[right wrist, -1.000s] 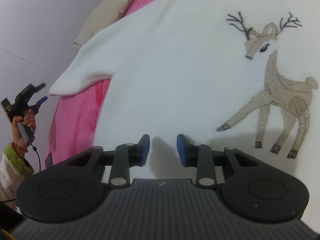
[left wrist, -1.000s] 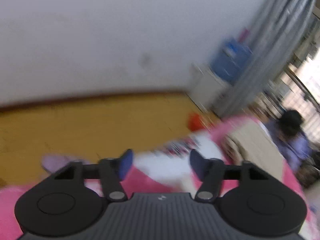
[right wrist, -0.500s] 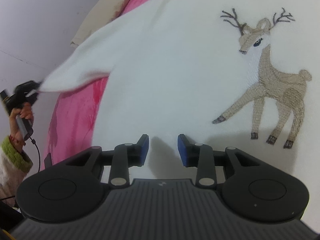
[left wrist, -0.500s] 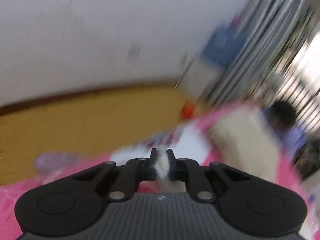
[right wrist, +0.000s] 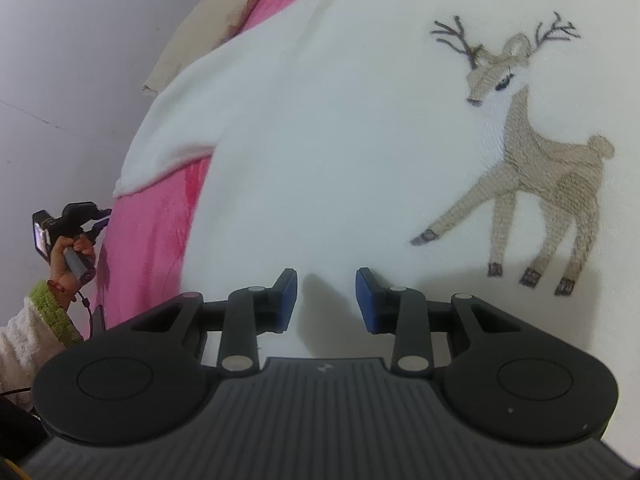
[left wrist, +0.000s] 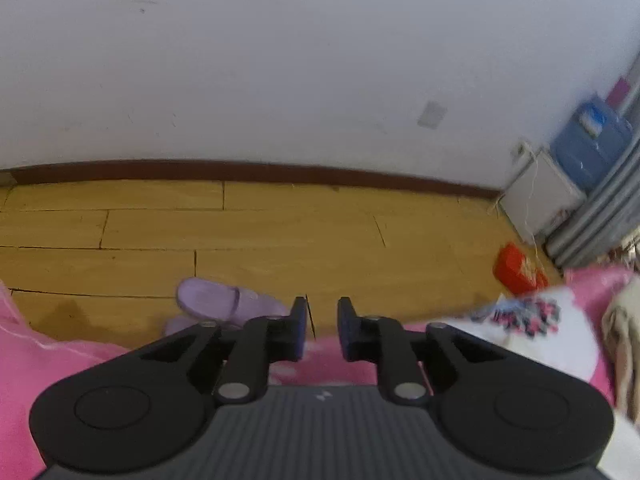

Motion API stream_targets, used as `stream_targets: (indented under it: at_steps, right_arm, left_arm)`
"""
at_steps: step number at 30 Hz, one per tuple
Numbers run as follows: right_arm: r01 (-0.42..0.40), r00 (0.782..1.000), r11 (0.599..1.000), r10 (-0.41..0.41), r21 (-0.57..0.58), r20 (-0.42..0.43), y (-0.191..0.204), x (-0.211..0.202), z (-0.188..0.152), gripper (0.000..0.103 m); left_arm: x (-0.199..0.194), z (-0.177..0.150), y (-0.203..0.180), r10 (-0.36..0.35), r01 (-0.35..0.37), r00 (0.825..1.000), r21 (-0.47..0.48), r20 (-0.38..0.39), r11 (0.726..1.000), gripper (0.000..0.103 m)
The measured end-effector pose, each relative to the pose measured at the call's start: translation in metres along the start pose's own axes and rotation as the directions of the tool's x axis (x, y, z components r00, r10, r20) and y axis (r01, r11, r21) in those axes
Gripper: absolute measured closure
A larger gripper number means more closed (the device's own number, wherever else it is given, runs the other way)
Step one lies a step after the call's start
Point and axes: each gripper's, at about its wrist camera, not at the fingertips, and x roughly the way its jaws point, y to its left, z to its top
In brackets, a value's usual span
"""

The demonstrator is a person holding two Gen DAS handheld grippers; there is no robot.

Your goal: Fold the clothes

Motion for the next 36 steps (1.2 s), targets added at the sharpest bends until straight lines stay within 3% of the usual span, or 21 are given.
stream_targets:
  at_steps: [2, 4, 5, 7, 9, 10, 14, 18, 20, 24, 26, 28, 30, 33, 36]
  right_arm:
    - [0.001, 1.000, 1.000, -0.001, -0.013, -0.004, 0.003, 0.004, 0.002, 0.071]
    - [0.001, 1.000, 1.000, -0.001, -0.028, -0.009, 0.007, 0.008, 0.004, 0.071]
    - [0.002, 1.000, 0.999, -0.002, -0.032, -0.010, 0.008, 0.010, 0.005, 0.071]
    - [0.003, 1.000, 0.999, -0.003, -0.038, -0.012, 0.012, 0.013, 0.008, 0.070]
    - [0.005, 1.000, 0.999, -0.005, -0.040, -0.011, 0.014, 0.015, 0.009, 0.070]
    - [0.006, 1.000, 0.999, -0.007, -0.043, -0.009, 0.015, 0.015, 0.009, 0.070]
    - [0.009, 1.000, 0.998, -0.009, -0.058, 0.013, 0.016, 0.003, 0.005, 0.070]
    - [0.020, 0.994, 0.997, -0.012, -0.077, 0.105, 0.012, -0.040, -0.005, 0.070]
    - [0.043, 0.986, 0.996, -0.030, -0.075, 0.166, 0.006, -0.069, -0.014, 0.070]
    - [0.122, 0.945, 0.993, -0.116, 0.001, 0.307, -0.010, -0.129, -0.039, 0.070]
    - [0.155, 0.908, 0.984, -0.176, 0.084, 0.381, -0.022, -0.160, -0.055, 0.070]
    - [0.197, 0.854, 0.966, -0.252, 0.165, 0.455, -0.033, -0.191, -0.073, 0.070]
    - [0.239, 0.780, 0.937, -0.341, 0.254, 0.525, -0.045, -0.221, -0.091, 0.070]
    - [0.236, 0.645, 0.867, -0.478, 0.440, 0.596, -0.070, -0.262, -0.119, 0.070]
    - [0.177, 0.555, 0.785, -0.577, 0.593, 0.599, -0.099, -0.289, -0.142, 0.070]
  left_arm:
    - [-0.020, 0.004, -0.010, -0.077, 0.076, 0.997, 0.046, 0.022, 0.996, 0.076]
    - [-0.041, 0.001, -0.030, -0.196, 0.191, 0.980, 0.152, 0.018, 0.970, 0.074]
    - [-0.047, -0.005, -0.043, -0.254, 0.247, 0.967, 0.220, 0.002, 0.944, 0.074]
    - [-0.054, -0.021, -0.075, -0.354, 0.353, 0.933, 0.365, -0.067, 0.861, 0.070]
    - [-0.050, -0.039, -0.098, -0.381, 0.405, 0.913, 0.438, -0.147, 0.802, 0.067]
    - [-0.038, -0.047, -0.106, -0.364, 0.402, 0.915, 0.457, -0.174, 0.793, 0.067]
    - [0.005, -0.060, -0.105, -0.280, 0.300, 0.953, 0.488, -0.116, 0.820, 0.070]
    - [0.007, -0.047, -0.100, -0.259, 0.275, 0.961, 0.455, -0.099, 0.847, 0.069]
    - [0.003, -0.043, -0.098, -0.224, 0.225, 0.973, 0.450, -0.057, 0.864, 0.069]
    - [-0.009, -0.033, -0.118, -0.233, 0.206, 0.972, 0.383, 0.025, 0.900, 0.068]
    - [-0.031, -0.032, -0.129, -0.285, 0.240, 0.957, 0.409, 0.052, 0.881, 0.068]
    - [-0.058, -0.040, -0.152, -0.359, 0.295, 0.932, 0.484, 0.042, 0.824, 0.066]
    - [-0.086, -0.053, -0.184, -0.430, 0.348, 0.903, 0.579, 0.006, 0.737, 0.063]
    - [-0.138, -0.089, -0.243, -0.553, 0.460, 0.825, 0.702, -0.112, 0.543, 0.059]
    - [-0.186, -0.141, -0.297, -0.600, 0.589, 0.735, 0.736, -0.315, 0.334, 0.057]
